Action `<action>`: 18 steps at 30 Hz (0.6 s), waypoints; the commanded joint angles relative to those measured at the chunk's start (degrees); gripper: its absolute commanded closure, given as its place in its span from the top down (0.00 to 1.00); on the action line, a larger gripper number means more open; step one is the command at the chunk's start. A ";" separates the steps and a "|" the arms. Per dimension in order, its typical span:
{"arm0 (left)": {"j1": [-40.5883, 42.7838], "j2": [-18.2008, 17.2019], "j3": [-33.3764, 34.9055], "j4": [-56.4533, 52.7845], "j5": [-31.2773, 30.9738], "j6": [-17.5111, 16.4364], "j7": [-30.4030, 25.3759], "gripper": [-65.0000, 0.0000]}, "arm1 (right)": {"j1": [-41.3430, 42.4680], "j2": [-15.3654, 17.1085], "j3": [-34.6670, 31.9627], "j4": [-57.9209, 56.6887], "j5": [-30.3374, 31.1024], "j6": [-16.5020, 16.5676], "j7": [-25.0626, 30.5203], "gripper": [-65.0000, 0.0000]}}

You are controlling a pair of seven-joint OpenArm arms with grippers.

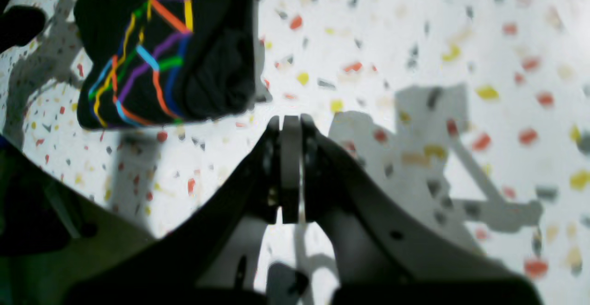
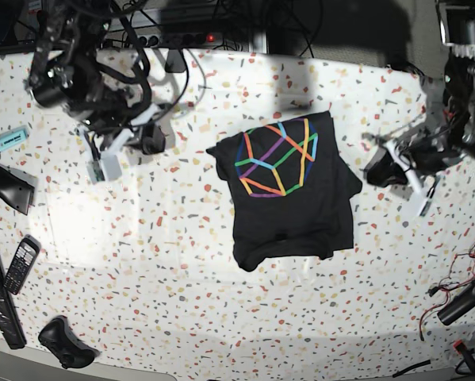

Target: Fold the T-shirt properly

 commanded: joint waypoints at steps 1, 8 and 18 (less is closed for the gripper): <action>1.31 -0.81 -2.05 2.32 -0.79 -0.24 -0.96 0.00 | -0.87 0.20 1.31 2.19 1.77 0.48 0.61 0.00; 14.75 -0.79 -14.29 8.28 -0.96 -0.22 -0.07 0.00 | -10.82 0.11 13.22 10.23 4.63 0.44 -3.85 0.00; 35.19 -0.50 -22.01 10.01 -0.94 -0.24 2.45 0.00 | -27.28 -6.29 33.77 11.96 11.80 0.48 -4.09 0.00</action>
